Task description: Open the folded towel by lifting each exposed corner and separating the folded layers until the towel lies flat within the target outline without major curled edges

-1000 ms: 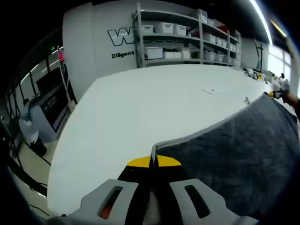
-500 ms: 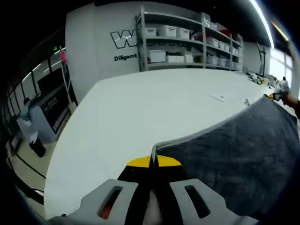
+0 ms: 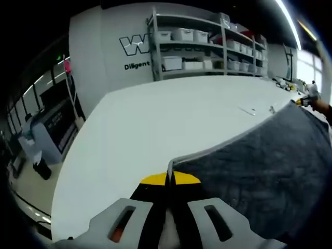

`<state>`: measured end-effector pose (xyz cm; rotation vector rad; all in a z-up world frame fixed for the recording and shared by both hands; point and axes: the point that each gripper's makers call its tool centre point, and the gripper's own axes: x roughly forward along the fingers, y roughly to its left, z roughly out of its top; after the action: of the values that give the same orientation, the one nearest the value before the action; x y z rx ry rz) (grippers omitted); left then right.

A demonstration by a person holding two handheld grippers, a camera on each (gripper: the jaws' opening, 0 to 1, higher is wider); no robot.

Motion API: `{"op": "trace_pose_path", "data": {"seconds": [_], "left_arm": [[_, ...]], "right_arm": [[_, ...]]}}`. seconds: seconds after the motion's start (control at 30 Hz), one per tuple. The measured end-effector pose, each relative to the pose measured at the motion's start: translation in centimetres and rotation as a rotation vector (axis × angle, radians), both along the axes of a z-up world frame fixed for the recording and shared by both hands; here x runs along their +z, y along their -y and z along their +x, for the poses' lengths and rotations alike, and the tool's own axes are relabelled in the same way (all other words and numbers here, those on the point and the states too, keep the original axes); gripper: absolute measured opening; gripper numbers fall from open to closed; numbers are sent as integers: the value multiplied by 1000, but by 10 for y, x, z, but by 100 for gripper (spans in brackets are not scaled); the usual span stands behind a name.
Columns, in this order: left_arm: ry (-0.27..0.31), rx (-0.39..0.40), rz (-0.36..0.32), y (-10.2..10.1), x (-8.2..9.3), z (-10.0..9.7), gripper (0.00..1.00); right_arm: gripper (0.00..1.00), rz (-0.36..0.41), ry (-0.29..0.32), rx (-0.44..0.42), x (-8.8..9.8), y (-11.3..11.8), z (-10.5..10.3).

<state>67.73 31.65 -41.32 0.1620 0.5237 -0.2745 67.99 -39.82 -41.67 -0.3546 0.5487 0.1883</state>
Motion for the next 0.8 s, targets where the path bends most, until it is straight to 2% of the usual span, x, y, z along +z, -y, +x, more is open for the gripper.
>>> {"op": "trace_pose_path", "data": {"seconds": [0.13, 0.2, 0.23, 0.27, 0.3, 0.33, 0.37, 0.4, 0.43, 0.47, 0.5, 0.53, 0.6, 0.63, 0.67, 0.7, 0.73, 0.8], "left_arm": [[4, 9, -9, 0, 1, 3, 1], [-5, 30, -36, 1, 1, 2, 2], [-8, 48, -38, -1, 1, 2, 6], [-5, 65, -18, -3, 3, 2, 18], [16, 73, 56, -9, 7, 3, 29], [69, 68, 101, -8, 17, 6, 41], [105, 92, 93, -9, 26, 8, 62], [137, 137, 78, -11, 35, 9, 81], [191, 138, 74, -9, 47, 12, 100], [209, 161, 101, -14, 56, 9, 95], [235, 167, 129, -15, 63, 10, 100], [226, 188, 177, -21, 66, 7, 100], [225, 200, 215, -26, 70, 7, 100], [223, 189, 200, -23, 72, 6, 100], [225, 140, 150, -13, 72, 6, 100], [219, 124, 118, -8, 72, 4, 100], [193, 118, 91, -6, 71, 0, 100], [199, 116, 103, -7, 75, -4, 100]], "right_arm": [[0, -9, 3, -1, 1, -2, 1], [0, -6, 7, -9, 1, -3, 1], [0, 0, 5, -4, 2, -5, 1], [0, -19, 14, 23, 4, -7, 0], [10, -57, 27, 20, 7, -4, 1], [23, -71, 74, 43, 15, -6, 4], [42, -65, 91, 30, 21, -4, 3], [71, -64, 108, 5, 26, -1, 3], [94, -66, 127, -11, 32, 3, 4], [96, -79, 139, -50, 38, 10, 3], [100, -112, 107, -78, 38, 19, -2], [100, -130, 102, -108, 42, 25, -4], [100, -134, 121, -108, 50, 29, -6], [100, -129, 125, -114, 54, 32, -8], [100, -118, 135, -125, 59, 34, -10], [100, -115, 140, -130, 63, 36, -12], [100, -111, 149, -131, 68, 36, -14], [100, -100, 165, -136, 77, 37, -18]]}}
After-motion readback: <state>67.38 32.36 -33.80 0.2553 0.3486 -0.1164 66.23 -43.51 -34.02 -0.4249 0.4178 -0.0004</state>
